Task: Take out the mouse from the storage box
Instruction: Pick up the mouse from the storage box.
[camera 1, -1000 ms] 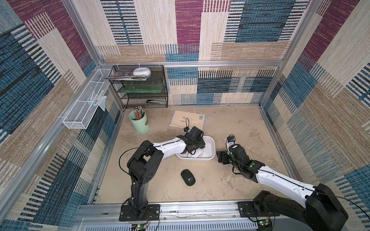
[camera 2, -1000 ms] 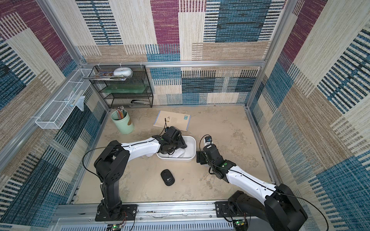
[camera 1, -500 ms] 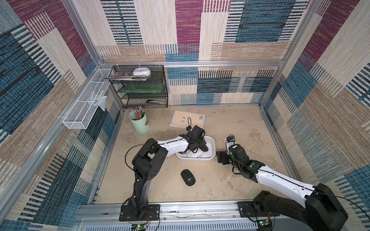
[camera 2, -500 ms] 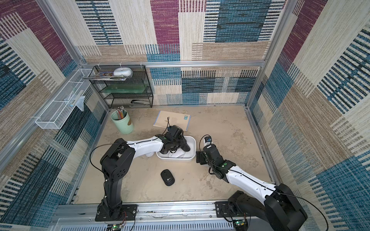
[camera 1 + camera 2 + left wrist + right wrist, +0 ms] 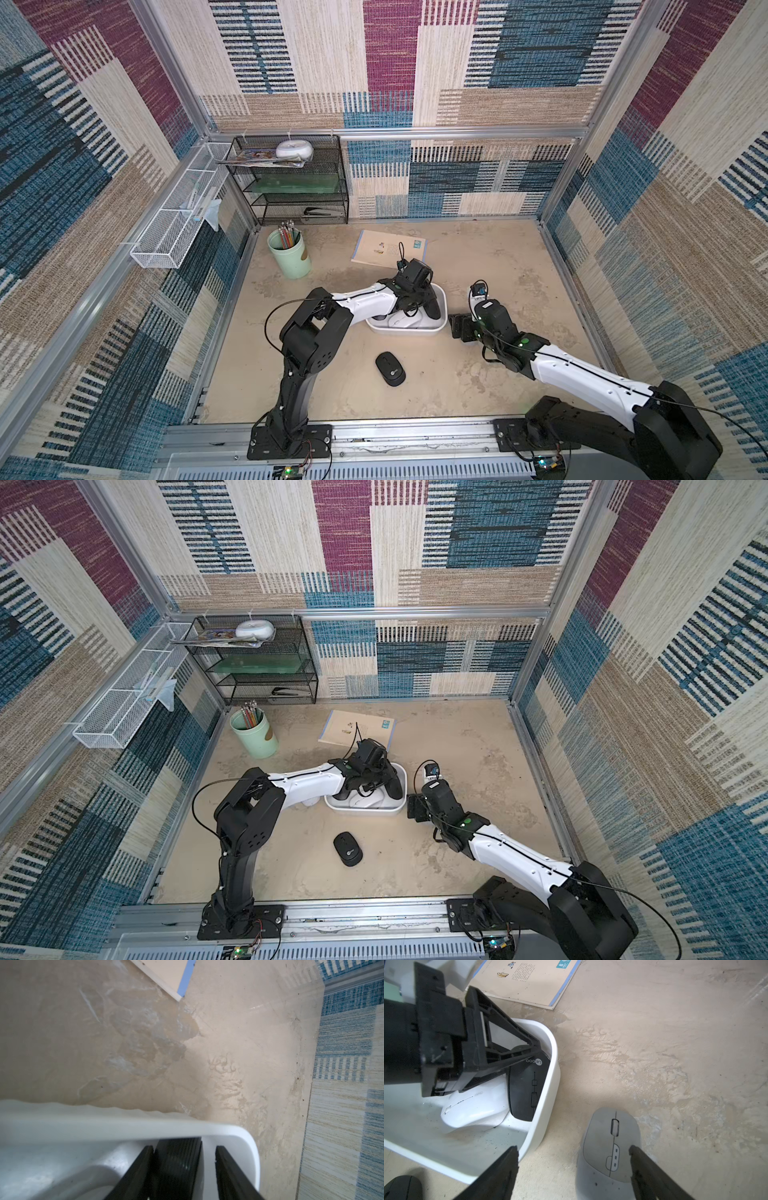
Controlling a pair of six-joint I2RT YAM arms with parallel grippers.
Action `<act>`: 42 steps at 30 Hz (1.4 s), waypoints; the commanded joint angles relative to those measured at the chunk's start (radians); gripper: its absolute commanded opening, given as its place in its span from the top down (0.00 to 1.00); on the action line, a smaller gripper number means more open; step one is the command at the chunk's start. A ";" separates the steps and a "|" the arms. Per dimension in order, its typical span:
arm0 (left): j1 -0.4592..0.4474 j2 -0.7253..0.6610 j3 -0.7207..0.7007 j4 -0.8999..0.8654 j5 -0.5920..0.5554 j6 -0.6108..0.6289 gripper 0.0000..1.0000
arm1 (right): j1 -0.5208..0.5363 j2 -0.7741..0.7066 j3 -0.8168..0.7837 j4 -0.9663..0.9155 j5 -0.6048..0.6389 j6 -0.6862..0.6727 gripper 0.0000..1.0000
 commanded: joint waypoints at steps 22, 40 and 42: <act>-0.015 0.000 0.007 -0.012 0.046 0.044 0.72 | -0.002 -0.012 -0.008 0.015 0.015 0.001 0.14; 0.125 -0.486 -0.336 0.008 0.120 0.109 0.74 | -0.002 -0.020 -0.010 0.015 0.010 0.000 0.13; 0.156 -0.559 -0.394 -0.005 0.139 0.114 0.74 | -0.002 -0.019 -0.010 0.016 0.009 0.000 0.13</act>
